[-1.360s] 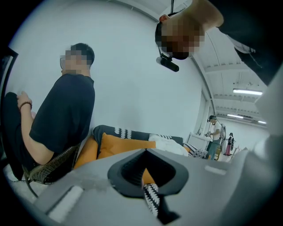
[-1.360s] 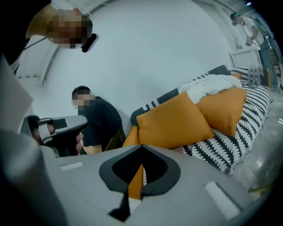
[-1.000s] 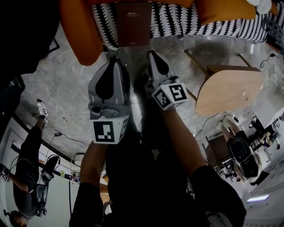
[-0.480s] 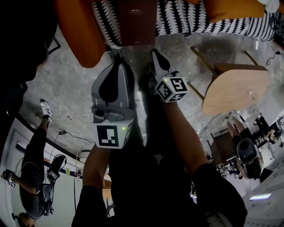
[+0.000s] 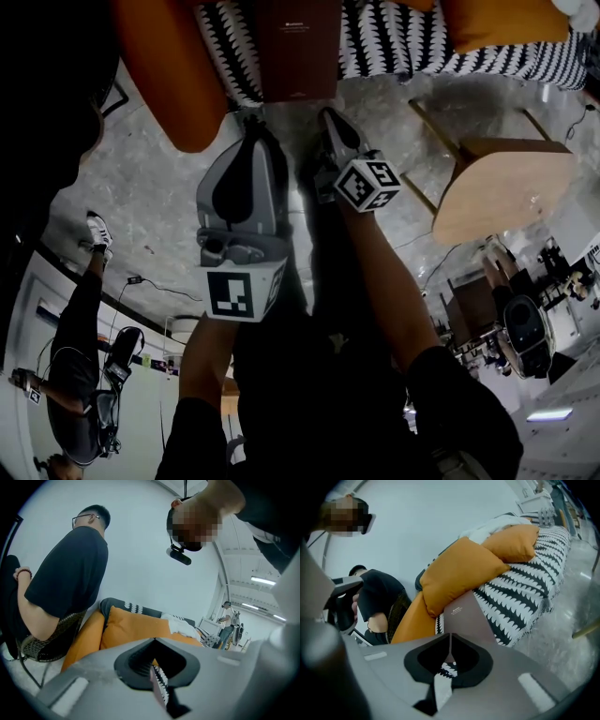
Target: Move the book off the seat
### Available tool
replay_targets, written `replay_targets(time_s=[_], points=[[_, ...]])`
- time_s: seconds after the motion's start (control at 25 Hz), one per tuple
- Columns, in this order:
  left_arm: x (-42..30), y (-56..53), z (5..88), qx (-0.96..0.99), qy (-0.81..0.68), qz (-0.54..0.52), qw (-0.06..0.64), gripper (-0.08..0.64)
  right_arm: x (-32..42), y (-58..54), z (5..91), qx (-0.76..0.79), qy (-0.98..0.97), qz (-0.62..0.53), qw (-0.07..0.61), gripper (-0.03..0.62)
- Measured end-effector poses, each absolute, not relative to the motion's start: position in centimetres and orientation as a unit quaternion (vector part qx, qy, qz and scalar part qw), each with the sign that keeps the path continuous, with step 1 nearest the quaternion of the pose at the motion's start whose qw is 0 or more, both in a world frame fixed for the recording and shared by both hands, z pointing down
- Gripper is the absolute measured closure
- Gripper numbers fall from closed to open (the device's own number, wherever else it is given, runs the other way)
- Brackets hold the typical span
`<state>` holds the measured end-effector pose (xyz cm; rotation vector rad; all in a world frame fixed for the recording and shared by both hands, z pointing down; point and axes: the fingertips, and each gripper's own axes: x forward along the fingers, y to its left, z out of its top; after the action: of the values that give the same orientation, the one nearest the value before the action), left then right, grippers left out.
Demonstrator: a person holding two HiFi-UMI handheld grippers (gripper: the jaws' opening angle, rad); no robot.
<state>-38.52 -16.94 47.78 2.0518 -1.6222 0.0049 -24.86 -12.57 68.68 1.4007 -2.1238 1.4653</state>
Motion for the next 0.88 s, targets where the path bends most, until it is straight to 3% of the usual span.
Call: replay_targets(time_s=[0.08, 0.32, 0.88], points=[[-38.7, -17.5, 48.1, 0.754, -0.601, -0.001, 0.265, 0.554, -25.3, -12.5, 69.4, 0.463, -0.718, 0.509, 0.104, 0.524], [-38.9, -18.0, 49.3, 0.754, -0.599, 0.001, 0.27, 0.554, -25.0, -11.8, 71.8, 0.459, -0.705, 0.529, 0.113, 0.501], [-39.7, -18.6, 51.9, 0.747, -0.604, 0.01, 0.279, 0.554, -25.3, -9.9, 75.9, 0.448, -0.66, 0.6, 0.064, 0.404]])
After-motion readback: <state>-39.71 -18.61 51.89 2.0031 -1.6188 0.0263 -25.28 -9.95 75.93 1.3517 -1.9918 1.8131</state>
